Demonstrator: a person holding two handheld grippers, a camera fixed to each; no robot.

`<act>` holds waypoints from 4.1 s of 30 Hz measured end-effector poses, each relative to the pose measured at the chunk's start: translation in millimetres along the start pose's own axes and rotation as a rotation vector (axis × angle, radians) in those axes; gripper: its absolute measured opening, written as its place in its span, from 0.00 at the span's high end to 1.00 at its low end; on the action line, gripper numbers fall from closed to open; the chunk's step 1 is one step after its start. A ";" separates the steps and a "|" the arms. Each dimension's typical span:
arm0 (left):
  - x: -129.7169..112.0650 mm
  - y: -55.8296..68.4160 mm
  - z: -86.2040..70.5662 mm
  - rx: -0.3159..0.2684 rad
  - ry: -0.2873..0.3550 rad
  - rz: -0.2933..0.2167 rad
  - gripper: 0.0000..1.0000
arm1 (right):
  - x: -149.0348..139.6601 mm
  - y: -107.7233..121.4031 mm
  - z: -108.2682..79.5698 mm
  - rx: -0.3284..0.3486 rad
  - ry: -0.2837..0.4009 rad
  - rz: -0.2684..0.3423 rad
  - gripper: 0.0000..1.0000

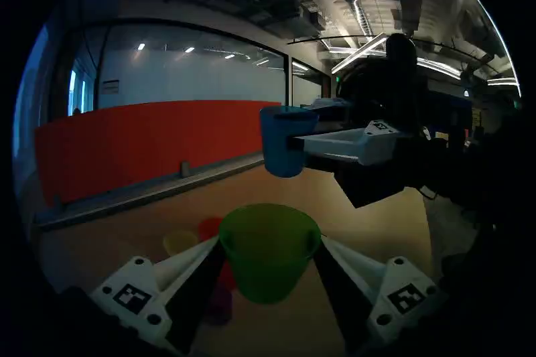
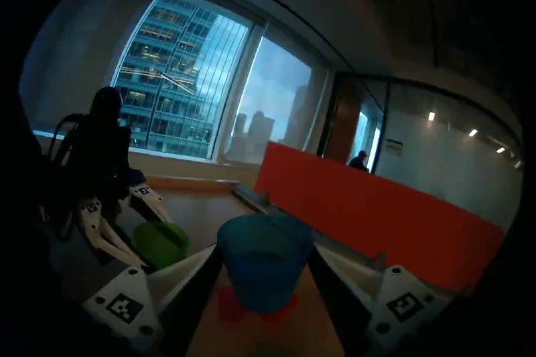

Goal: Pour water

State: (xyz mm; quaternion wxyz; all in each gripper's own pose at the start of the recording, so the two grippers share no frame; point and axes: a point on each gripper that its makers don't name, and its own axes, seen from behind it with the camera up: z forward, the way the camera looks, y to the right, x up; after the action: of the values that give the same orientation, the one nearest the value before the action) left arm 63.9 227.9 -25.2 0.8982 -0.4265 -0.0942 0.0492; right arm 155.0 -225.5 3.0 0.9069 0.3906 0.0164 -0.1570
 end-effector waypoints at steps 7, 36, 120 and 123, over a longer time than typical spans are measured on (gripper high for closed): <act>3.5 0.2 1.5 -0.004 0.016 -0.011 0.14 | 9.0 -3.6 6.1 0.017 0.000 -0.062 0.10; 16.4 10.6 7.8 -0.038 0.062 -0.008 0.14 | 43.0 -4.4 21.3 0.018 0.013 -0.333 0.10; 24.0 17.6 13.2 -0.065 0.060 0.012 0.14 | 60.7 17.1 36.8 -0.061 -0.019 -0.932 0.10; 23.9 18.1 12.9 -0.065 0.060 0.014 0.14 | 62.0 18.2 36.8 -0.063 -0.017 -0.945 0.10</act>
State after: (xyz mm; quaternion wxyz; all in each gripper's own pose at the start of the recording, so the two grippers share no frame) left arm 84.4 253.2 -28.3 0.8859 -0.4575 -0.0661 0.0395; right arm 215.9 -256.8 31.9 0.7477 0.3113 0.1895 -0.5551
